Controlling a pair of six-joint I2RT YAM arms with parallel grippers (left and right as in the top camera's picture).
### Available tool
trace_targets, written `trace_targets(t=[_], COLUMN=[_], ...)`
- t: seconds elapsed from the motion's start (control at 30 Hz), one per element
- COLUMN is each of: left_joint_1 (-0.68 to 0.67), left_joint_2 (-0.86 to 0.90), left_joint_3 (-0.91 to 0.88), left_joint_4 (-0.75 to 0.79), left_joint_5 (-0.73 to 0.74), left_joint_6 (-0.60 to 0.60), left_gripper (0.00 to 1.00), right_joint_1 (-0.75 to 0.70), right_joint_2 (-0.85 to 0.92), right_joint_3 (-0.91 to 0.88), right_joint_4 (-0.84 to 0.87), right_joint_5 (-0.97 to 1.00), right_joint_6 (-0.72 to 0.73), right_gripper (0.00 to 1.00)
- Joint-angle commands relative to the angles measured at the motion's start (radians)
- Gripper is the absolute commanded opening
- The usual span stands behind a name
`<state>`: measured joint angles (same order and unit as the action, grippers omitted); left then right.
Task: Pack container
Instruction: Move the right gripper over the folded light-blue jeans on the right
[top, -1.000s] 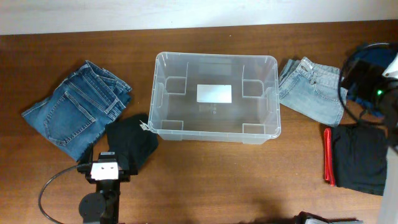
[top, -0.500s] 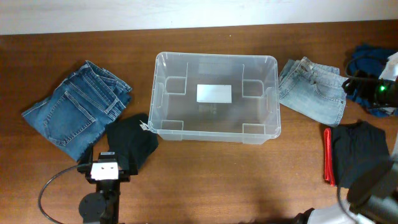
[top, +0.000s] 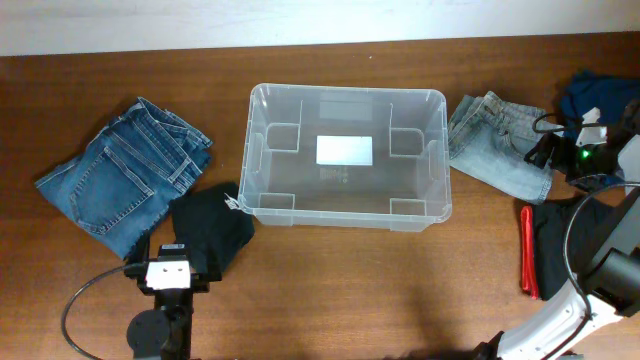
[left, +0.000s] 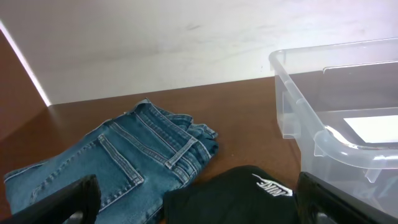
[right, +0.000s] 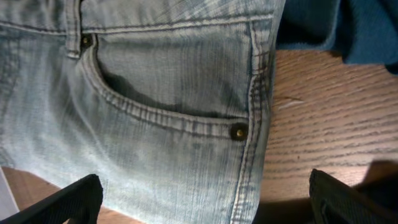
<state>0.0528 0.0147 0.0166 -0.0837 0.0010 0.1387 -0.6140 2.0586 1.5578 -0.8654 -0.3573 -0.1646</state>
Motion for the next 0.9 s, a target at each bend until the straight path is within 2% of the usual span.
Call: trace_targets(t=[0.0, 0.4, 0.87], left_joint_1=[0.004, 0.004, 0.004], left_joint_2=[-0.008, -0.008, -0.008], left_joint_3=[-0.007, -0.007, -0.007], left_joint_4=[0.001, 0.001, 0.001], left_joint_5=[0.011, 0.011, 0.011], left_joint_6=[0.016, 0.016, 0.016], left_gripper=[1.0, 1.0, 1.0], right_joint_1=[-0.004, -0.004, -0.016], right_joint_2=[0.031, 0.079, 0.09], right_joint_3=[0.011, -0.027, -0.096], right_joint_4=[0.013, 0.016, 0.072], right_joint_5=[-0.006, -0.042, -0.148], right_joint_6=[-0.015, -0.014, 0.095], right_gripper=[0.98, 0.98, 0.99])
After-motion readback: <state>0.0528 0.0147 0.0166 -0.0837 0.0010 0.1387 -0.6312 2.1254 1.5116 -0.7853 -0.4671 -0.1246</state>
